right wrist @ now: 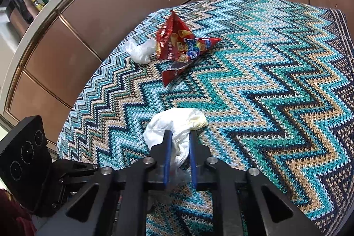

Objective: Collect trash
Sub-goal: 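Grasp the clear plastic bottle with the left tool while the right tool grasps a white tissue, then carry the clear bottle and white tissue over the white-rimmed trash bin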

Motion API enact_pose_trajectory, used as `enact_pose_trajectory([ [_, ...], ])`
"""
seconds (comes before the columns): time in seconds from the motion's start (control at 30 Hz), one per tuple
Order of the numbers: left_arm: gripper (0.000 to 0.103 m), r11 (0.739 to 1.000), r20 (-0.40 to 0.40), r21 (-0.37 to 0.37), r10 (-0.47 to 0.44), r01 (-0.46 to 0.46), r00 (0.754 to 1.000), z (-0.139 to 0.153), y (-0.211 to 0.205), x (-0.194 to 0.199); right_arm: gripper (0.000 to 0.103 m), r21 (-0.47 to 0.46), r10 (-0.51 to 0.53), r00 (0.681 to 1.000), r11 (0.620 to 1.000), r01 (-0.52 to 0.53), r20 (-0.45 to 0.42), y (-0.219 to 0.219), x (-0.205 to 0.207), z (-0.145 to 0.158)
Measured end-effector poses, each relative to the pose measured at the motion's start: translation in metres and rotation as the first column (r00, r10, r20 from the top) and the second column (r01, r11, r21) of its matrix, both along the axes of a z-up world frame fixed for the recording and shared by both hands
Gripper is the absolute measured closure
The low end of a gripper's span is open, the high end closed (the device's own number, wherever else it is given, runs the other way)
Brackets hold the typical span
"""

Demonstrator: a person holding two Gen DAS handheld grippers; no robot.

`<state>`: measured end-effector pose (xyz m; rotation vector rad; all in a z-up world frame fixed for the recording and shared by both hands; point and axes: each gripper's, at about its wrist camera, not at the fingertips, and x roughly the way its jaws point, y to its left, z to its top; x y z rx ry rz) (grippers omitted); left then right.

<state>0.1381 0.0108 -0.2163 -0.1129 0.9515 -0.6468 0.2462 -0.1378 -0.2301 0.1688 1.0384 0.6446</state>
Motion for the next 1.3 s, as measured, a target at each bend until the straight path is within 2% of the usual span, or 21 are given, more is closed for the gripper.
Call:
enact_pose_trajectory([
  [0.23, 0.087, 0.999, 0.027, 0.046, 0.014, -0.015, 1.000, 0.004, -0.013, -0.005, 0.090, 0.023, -0.033, 0.998, 0.999, 0.032, 0.062, -0.011, -0.013, 0.022],
  [0.53, 0.088, 0.998, 0.071, 0.054, 0.035, -0.039, 0.997, 0.025, -0.019, -0.021, 0.091, 0.041, -0.120, 0.985, 0.992, 0.116, 0.128, -0.050, -0.040, 0.050],
  [0.97, 0.088, 0.996, 0.157, 0.080, 0.018, -0.031, 0.987, 0.074, -0.034, -0.053, 0.091, 0.084, -0.233, 0.954, 0.972, 0.221, 0.191, -0.110, -0.092, 0.071],
  [1.3, 0.088, 0.994, 0.246, 0.107, -0.018, -0.009, 0.969, 0.113, -0.059, -0.070, 0.091, 0.118, -0.318, 0.914, 0.947, 0.297, 0.251, -0.154, -0.134, 0.086],
])
